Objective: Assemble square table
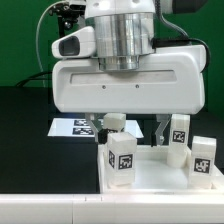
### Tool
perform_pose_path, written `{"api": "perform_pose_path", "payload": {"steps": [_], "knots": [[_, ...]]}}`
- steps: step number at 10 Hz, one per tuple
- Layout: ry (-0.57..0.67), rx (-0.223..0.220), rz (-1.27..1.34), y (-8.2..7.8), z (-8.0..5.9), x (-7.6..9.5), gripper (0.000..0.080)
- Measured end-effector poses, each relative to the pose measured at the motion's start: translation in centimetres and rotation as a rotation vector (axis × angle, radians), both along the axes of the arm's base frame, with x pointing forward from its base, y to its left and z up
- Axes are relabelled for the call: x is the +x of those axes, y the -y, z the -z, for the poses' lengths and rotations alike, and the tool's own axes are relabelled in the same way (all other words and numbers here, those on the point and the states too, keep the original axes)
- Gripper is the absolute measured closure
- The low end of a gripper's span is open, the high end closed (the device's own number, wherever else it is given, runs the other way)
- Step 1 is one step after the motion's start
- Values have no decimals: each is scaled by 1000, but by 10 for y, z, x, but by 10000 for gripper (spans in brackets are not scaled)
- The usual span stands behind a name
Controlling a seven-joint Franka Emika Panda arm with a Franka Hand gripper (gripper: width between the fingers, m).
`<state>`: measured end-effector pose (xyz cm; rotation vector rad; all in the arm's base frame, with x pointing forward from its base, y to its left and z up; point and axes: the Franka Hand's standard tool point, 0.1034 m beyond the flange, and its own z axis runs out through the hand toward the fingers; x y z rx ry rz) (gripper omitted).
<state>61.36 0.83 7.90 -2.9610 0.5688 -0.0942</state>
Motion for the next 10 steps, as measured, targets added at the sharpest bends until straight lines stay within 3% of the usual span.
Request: {"api": "perform_pose_path", "payload": {"steps": [2,3,4,6,7,8,9,10], "knots": [[20,-20,-188,4,0,0,150],[27,-62,-409,14,-1,4,150],[36,-95,-525,12,-1,11,150],[36,-90,-537,7,3,10,160],[36,-91,-542,8,3,10,329],[34,-86,-509,7,3,10,329],[29,-83,-447,8,3,10,512],[19,-75,-311,8,3,11,512]]}}
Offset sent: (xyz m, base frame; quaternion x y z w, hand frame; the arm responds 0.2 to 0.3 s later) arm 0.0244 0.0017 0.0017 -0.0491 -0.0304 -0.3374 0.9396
